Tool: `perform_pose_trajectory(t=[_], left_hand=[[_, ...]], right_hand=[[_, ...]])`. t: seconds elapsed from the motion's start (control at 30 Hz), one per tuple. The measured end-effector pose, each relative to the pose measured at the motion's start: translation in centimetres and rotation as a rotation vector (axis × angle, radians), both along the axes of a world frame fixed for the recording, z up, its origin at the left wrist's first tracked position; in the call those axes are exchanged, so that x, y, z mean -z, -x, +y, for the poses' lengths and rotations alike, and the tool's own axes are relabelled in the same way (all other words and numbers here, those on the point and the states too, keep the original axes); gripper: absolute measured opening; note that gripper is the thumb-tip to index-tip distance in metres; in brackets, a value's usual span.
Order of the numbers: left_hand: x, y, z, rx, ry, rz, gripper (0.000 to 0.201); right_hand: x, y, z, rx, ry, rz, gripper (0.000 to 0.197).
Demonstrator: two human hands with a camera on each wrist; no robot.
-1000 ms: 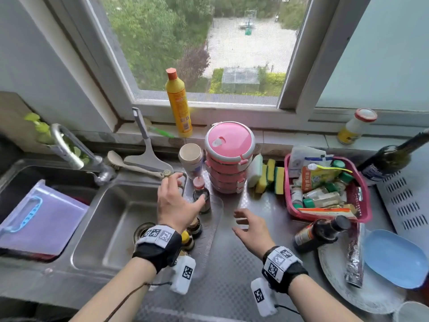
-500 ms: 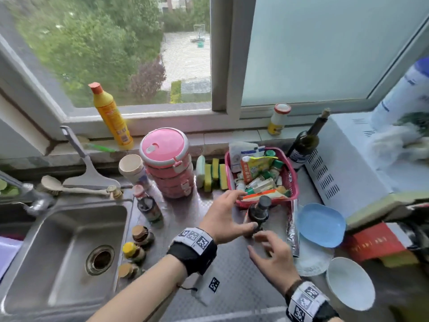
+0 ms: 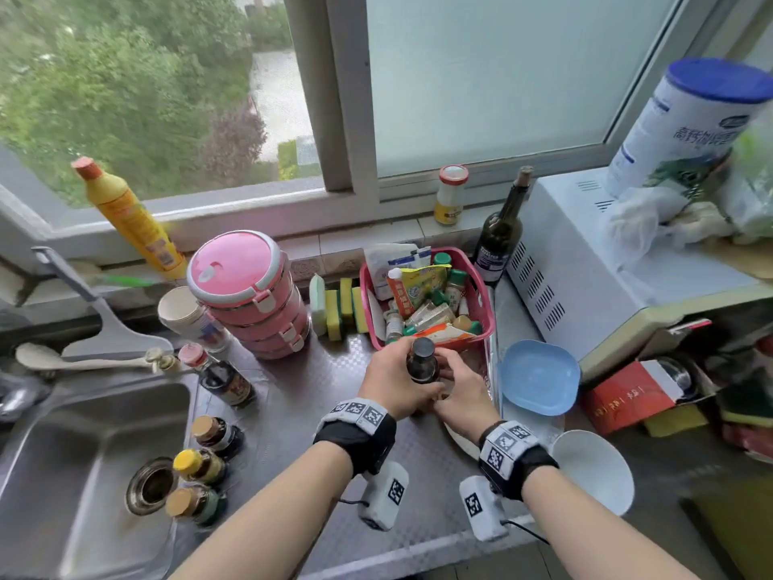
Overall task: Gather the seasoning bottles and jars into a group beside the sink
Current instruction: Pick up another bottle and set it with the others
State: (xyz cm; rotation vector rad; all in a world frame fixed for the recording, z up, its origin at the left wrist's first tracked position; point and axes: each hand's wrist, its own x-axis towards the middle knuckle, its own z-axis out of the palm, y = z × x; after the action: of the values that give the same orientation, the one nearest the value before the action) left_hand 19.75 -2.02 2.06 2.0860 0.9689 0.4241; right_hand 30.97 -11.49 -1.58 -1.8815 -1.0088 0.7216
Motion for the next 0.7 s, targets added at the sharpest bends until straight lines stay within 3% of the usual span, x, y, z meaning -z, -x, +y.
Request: perform_pose_trajectory(t=[0.1, 0.37, 0.7], left_hand=[[0.2, 0.2, -0.3, -0.003, 0.003, -0.019, 0.039], [-1.3, 2.1, 0.0, -0.054, 0.034, -0.056, 0.026], [-6.6, 12.8, 4.4, -0.36, -0.055, 0.038, 0.026]], right_hand=[[0.1, 0.4, 0.4, -0.004, 0.023, -0.025, 0.066], [-1.9, 0.7, 1.4, -0.13, -0.024, -0.121, 0.068], [-5.9, 9.0, 10.2, -0.497, -0.133, -0.057, 0.061]])
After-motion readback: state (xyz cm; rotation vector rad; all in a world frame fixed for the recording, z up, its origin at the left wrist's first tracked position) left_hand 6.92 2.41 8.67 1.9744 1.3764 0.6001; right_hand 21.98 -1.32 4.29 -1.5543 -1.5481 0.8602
